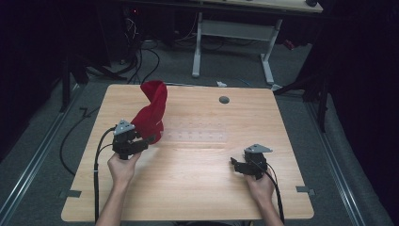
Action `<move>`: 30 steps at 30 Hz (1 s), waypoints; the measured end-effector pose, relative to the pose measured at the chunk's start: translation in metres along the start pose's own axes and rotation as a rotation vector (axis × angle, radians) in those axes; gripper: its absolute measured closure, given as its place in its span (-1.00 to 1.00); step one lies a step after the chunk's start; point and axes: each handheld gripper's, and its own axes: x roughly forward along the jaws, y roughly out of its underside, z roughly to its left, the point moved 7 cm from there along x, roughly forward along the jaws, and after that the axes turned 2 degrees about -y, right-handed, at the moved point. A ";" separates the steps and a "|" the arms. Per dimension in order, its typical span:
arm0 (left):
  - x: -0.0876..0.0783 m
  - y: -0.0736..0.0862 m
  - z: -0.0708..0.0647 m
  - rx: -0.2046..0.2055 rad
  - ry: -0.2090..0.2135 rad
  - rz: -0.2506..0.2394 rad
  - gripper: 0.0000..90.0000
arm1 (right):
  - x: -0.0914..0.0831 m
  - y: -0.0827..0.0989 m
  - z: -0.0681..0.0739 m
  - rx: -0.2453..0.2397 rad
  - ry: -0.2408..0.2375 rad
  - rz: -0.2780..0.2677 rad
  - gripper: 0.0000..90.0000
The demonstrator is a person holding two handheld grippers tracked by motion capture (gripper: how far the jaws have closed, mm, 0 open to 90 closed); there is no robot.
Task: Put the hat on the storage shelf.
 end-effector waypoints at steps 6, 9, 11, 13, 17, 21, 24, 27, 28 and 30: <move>-0.006 -0.001 0.003 -0.009 -0.014 -0.019 0.05 | 0.000 0.000 0.000 -0.001 0.000 0.000 -0.31; -0.011 -0.002 0.007 -0.023 -0.026 -0.032 0.03 | 0.000 0.000 0.000 0.000 -0.001 0.000 -0.31; -0.012 -0.002 0.007 -0.025 -0.028 -0.031 0.00 | 0.000 0.000 0.000 0.000 -0.001 0.000 -0.31; -0.015 -0.003 0.005 -0.016 -0.028 -0.036 -0.02 | 0.000 0.000 0.000 0.000 -0.001 0.000 -0.31; -0.021 -0.005 0.001 -0.014 -0.027 -0.049 -0.05 | 0.000 0.000 0.000 -0.001 -0.001 0.000 -0.31; -0.025 -0.006 -0.001 -0.017 -0.024 -0.057 -0.07 | 0.000 0.000 0.000 0.000 -0.001 0.000 -0.31; -0.027 -0.005 0.000 -0.017 -0.029 -0.059 -0.07 | 0.000 0.000 0.000 -0.001 0.000 0.000 -0.31; -0.030 -0.005 0.003 -0.024 -0.036 -0.064 -0.08 | 0.000 0.000 0.000 0.000 -0.001 0.000 -0.31; -0.032 -0.005 0.003 -0.027 -0.037 -0.067 -0.08 | 0.000 0.000 0.000 0.000 -0.001 0.000 -0.31; -0.034 -0.005 0.004 -0.032 -0.040 -0.072 -0.09 | 0.000 0.000 0.000 -0.001 0.000 0.000 -0.31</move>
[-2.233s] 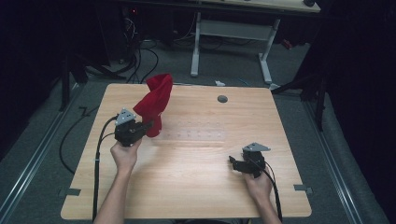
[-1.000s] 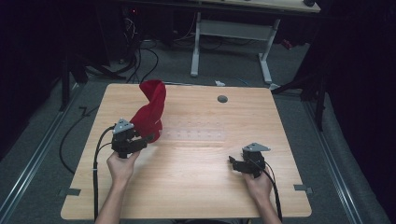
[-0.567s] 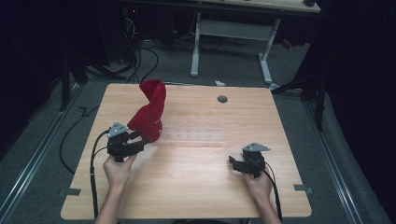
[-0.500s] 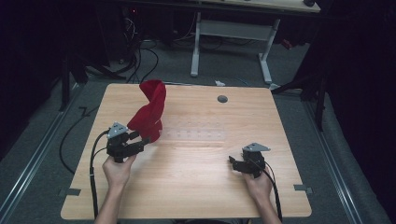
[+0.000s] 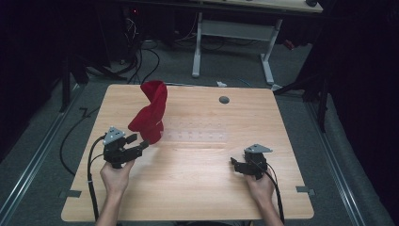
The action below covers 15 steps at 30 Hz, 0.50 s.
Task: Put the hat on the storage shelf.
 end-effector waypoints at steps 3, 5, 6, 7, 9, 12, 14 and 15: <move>-0.004 0.000 0.001 -0.001 -0.004 -0.001 -0.10 | 0.000 0.000 0.000 0.000 0.000 0.000 -0.31; -0.006 -0.001 0.002 -0.007 -0.003 -0.004 -0.11 | 0.000 0.000 0.000 0.000 0.000 0.000 -0.31; -0.009 -0.001 0.003 -0.009 -0.003 -0.007 -0.11 | 0.000 0.000 0.000 0.001 0.000 0.000 -0.31; -0.009 -0.001 0.003 -0.009 -0.003 -0.007 -0.11 | 0.000 0.000 0.000 0.001 -0.001 0.000 -0.31; -0.011 0.001 0.005 -0.015 -0.008 -0.005 -0.12 | 0.000 0.000 0.000 0.001 0.000 0.000 -0.31; -0.013 0.002 0.006 -0.018 -0.010 -0.004 -0.14 | 0.000 0.000 0.000 0.000 0.000 0.000 -0.31; -0.015 0.004 0.007 -0.023 -0.010 0.006 -0.16 | 0.000 0.000 0.000 0.000 0.000 0.000 -0.31; -0.015 0.004 0.007 -0.023 -0.010 0.006 -0.16 | 0.000 0.000 0.000 0.000 0.000 0.000 -0.31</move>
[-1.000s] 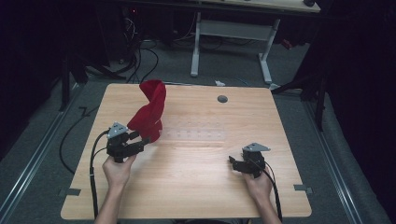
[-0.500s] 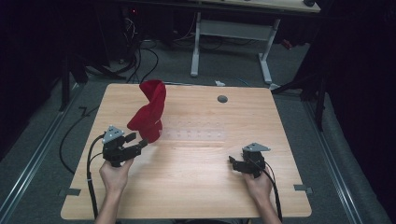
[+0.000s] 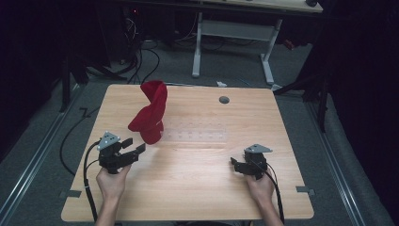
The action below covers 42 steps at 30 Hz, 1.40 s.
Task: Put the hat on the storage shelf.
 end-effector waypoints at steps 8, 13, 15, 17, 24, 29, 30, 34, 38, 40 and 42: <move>-0.006 0.008 -0.005 -0.002 0.038 0.005 -0.26 | 0.000 0.000 0.000 -0.002 0.000 0.000 -0.31; -0.008 0.011 -0.007 0.003 0.042 0.008 -0.36 | 0.000 0.000 0.000 0.002 0.000 0.001 -0.31; -0.006 0.014 -0.006 -0.005 0.019 0.032 -0.41 | 0.000 0.000 0.000 -0.001 0.000 0.000 -0.31; -0.006 0.018 -0.006 0.007 0.013 0.045 -0.42 | 0.000 0.000 0.000 0.000 0.000 0.000 -0.31; -0.006 0.029 -0.011 0.021 0.023 0.072 -0.42 | 0.000 0.000 0.000 0.000 0.000 0.000 -0.31; -0.004 0.039 -0.015 0.027 0.029 0.093 -0.41 | 0.000 0.000 0.000 0.003 0.000 0.001 -0.31; -0.004 0.039 -0.015 0.027 0.029 0.093 -0.41 | 0.000 0.000 0.000 0.003 0.000 0.001 -0.31; -0.003 0.045 -0.016 0.029 0.028 0.104 -0.41 | 0.000 0.000 0.000 0.003 0.001 0.001 -0.31; -0.001 0.053 -0.015 0.035 0.023 0.120 -0.40 | 0.000 0.000 0.000 0.003 0.001 0.001 -0.31; 0.001 0.057 -0.014 0.040 0.017 0.126 -0.40 | 0.000 0.000 0.000 0.003 0.001 0.001 -0.31; 0.003 0.063 -0.013 0.045 0.009 0.139 -0.39 | 0.000 0.000 0.000 0.003 0.001 0.001 -0.31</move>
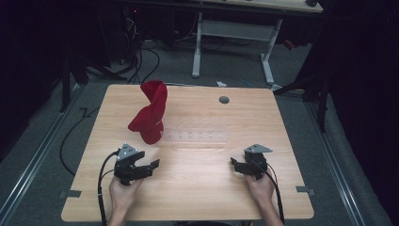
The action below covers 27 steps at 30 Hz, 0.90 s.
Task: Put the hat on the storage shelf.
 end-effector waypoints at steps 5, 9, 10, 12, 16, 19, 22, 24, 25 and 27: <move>0.010 0.016 0.005 0.055 -0.045 0.014 -0.37 | 0.000 0.000 0.000 0.000 0.000 0.000 -0.31; 0.015 0.023 0.008 0.088 -0.068 0.028 -0.36 | 0.000 0.000 0.000 0.000 0.000 0.000 -0.31; 0.017 0.025 0.008 0.094 -0.077 0.026 -0.35 | 0.000 0.000 0.000 0.000 0.000 0.000 -0.31; 0.020 0.029 0.010 0.112 -0.090 0.032 -0.36 | 0.000 0.000 0.000 -0.001 0.000 0.000 -0.31; 0.026 0.037 0.012 0.140 -0.112 0.046 -0.37 | 0.000 0.000 0.000 0.000 0.000 0.000 -0.31; 0.030 0.044 0.017 0.170 -0.140 0.074 -0.40 | 0.000 0.000 0.000 0.000 0.000 0.000 -0.31; 0.034 0.050 0.022 0.193 -0.169 0.068 -0.52 | 0.000 0.000 0.000 0.000 0.000 0.000 -0.31; 0.033 0.050 0.022 0.190 -0.162 0.051 -0.52 | 0.000 0.000 0.000 0.001 0.000 0.000 -0.31; 0.033 0.050 0.022 0.191 -0.166 0.048 -0.53 | 0.000 0.000 0.000 0.001 0.000 0.000 -0.31; 0.033 0.050 0.023 0.188 -0.169 0.049 -0.54 | 0.000 0.000 0.000 0.001 0.000 0.000 -0.31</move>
